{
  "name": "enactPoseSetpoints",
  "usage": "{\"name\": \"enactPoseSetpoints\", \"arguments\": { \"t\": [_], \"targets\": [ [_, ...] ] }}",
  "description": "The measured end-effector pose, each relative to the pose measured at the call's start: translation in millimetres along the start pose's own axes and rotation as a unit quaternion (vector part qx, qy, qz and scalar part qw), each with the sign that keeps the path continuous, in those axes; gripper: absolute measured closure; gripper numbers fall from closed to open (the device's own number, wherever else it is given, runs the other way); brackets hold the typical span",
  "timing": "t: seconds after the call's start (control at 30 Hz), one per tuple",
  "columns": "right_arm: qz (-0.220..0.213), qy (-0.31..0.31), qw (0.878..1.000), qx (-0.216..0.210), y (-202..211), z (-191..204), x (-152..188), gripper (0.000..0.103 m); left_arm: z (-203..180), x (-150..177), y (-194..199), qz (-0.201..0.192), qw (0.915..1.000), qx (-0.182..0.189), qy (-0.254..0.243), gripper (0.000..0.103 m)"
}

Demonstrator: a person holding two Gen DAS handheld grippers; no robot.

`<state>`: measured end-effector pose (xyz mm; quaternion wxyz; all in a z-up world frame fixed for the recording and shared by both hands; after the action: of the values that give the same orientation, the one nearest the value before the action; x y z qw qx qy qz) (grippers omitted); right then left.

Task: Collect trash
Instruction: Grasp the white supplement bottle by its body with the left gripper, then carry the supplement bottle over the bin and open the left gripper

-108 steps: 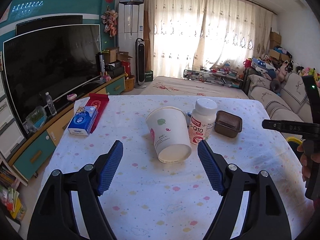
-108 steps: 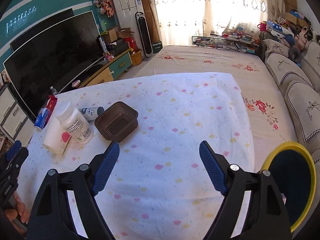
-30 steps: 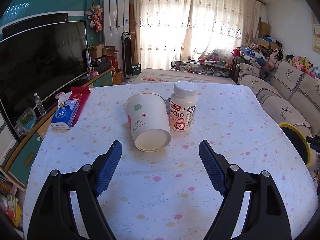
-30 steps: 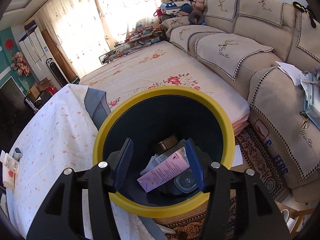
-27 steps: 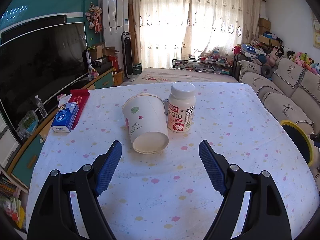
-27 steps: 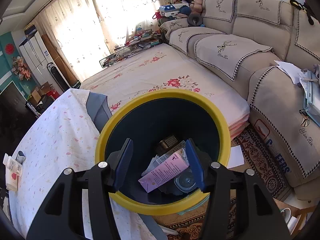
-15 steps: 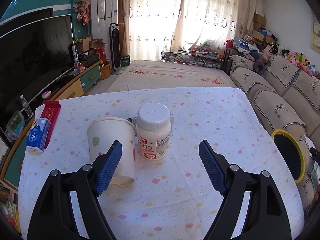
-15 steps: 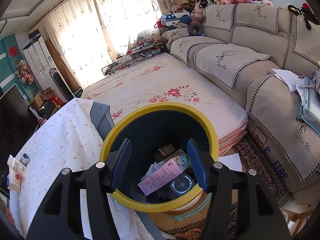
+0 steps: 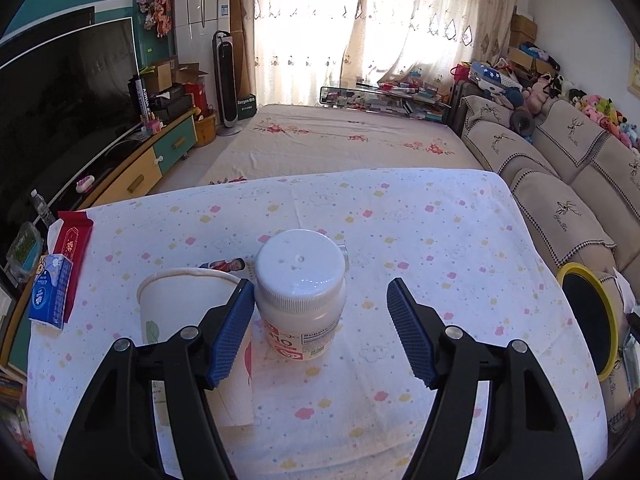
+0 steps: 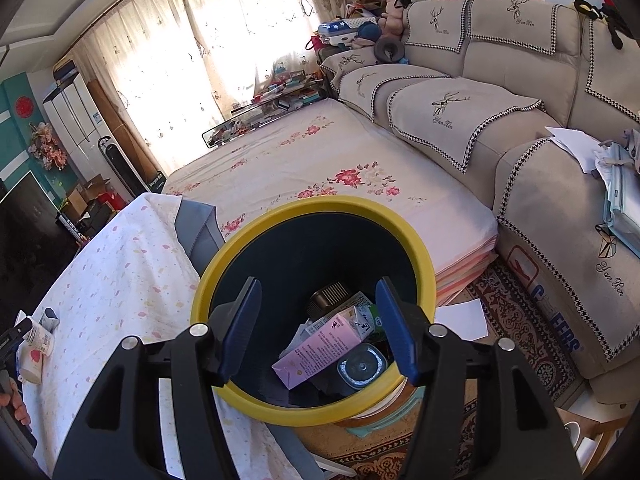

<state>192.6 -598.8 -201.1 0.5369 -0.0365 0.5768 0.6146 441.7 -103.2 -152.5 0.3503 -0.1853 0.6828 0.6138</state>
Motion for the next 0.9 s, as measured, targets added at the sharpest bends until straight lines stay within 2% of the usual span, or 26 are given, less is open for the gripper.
{"name": "enactPoseSetpoints", "arguments": {
  "t": [0.27, 0.37, 0.5, 0.67, 0.77, 0.9],
  "targets": [
    [0.010, 0.002, 1.000, 0.001, -7.5, 0.6, 2.7, 0.046, -0.8, -1.2, -24.5, 0.025, 0.9997, -0.004, 0.004, 0.042],
    [0.012, 0.001, 1.000, 0.001, -9.5, 0.2, 3.9, 0.046, -2.0, -2.2, -30.6, 0.027, 0.9994, -0.019, 0.003, 0.055],
    [0.012, -0.001, 1.000, -0.001, -8.8, -1.9, 3.1, 0.046, -3.9, -0.7, -30.0, 0.025, 0.9995, -0.017, 0.011, 0.056],
    [0.004, -0.006, 1.000, -0.004, -1.5, -6.2, 0.6, 0.046, -17.0, 5.0, -9.8, 0.010, 0.9999, -0.003, 0.005, 0.056],
    [-0.002, -0.009, 1.000, -0.006, 4.7, -9.8, -1.4, 0.046, -35.4, 6.7, 13.6, -0.007, 0.9998, 0.011, -0.016, 0.056],
    [-0.009, -0.013, 1.000, -0.009, 12.9, -16.7, -3.2, 0.046, -74.8, 11.6, 42.7, -0.021, 0.9975, 0.046, -0.049, 0.056]
  ]
}}
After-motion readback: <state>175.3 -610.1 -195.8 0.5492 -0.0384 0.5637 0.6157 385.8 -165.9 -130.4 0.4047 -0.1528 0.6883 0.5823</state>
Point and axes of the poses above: each gripper's, at about its wrist camera, not at the fingertips, and y roughly against the way its jaws point, z to its left, x to its underside, the point moved 2 cm from there along -y, roughly the way its jaws point, and after that the axes turned 3 degrees about -y, right-handed, at the moved point
